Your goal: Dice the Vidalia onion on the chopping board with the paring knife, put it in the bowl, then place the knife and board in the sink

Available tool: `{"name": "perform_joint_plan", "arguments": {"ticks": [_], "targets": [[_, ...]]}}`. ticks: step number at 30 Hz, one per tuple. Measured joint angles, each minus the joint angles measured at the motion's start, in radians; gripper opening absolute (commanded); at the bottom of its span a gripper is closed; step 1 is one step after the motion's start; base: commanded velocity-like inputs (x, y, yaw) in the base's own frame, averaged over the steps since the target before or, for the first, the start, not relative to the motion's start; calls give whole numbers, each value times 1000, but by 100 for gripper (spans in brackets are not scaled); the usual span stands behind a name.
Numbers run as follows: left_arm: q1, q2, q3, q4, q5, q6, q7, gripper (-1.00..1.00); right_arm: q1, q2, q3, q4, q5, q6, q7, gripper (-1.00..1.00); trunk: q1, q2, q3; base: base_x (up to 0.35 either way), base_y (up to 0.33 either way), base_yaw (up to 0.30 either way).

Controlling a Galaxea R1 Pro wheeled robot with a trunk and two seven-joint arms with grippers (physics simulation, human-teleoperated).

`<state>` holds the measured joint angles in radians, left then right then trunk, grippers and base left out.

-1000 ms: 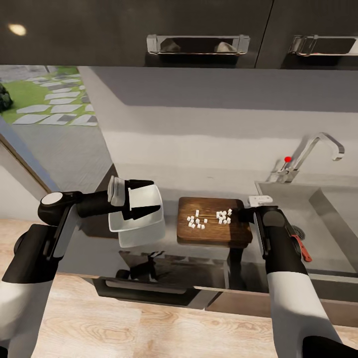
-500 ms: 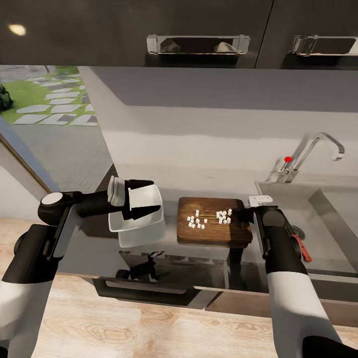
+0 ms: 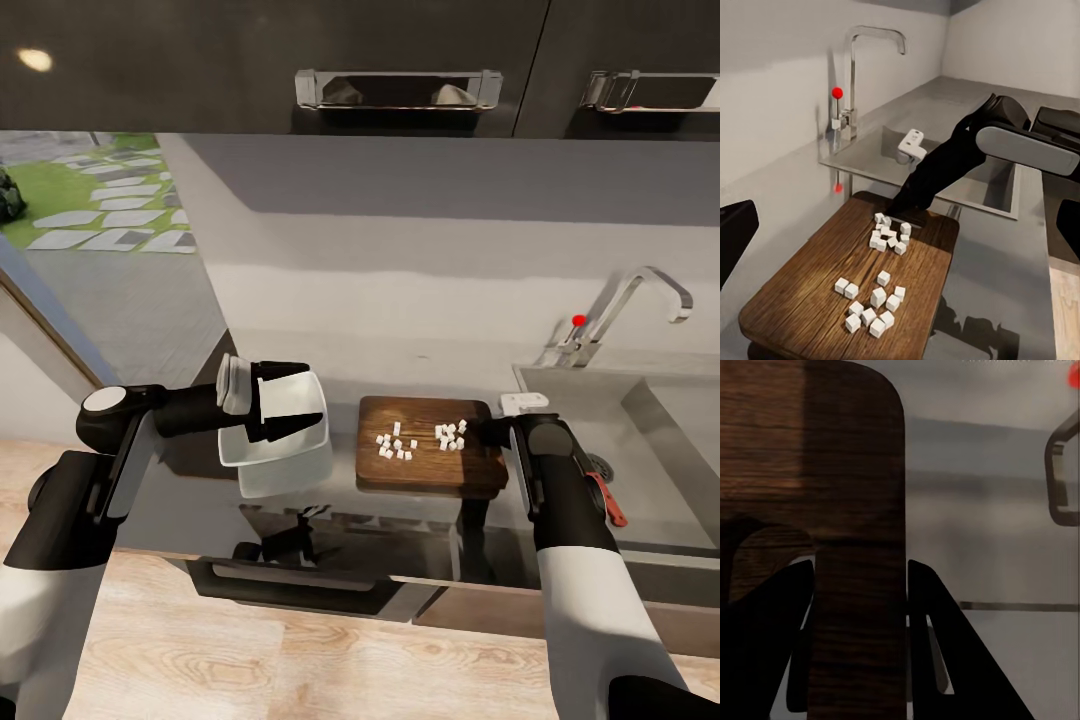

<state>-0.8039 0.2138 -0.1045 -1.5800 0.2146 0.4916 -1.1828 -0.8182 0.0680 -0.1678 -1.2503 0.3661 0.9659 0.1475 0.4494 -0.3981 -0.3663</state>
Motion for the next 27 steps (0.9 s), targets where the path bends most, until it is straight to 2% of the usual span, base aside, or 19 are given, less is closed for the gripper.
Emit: {"name": "perform_joint_plan", "arguments": {"ticks": [7, 27], "targets": [[1, 0, 0, 0, 0, 0, 0, 100, 0, 0, 0, -34, 0, 0, 0, -100, 0, 0, 0, 0, 0, 0], [0, 0, 0, 0, 0, 0, 0, 100, 0, 0, 0, -45, 2, 0, 0, -100, 0, 0, 12, 0, 0, 0]]}}
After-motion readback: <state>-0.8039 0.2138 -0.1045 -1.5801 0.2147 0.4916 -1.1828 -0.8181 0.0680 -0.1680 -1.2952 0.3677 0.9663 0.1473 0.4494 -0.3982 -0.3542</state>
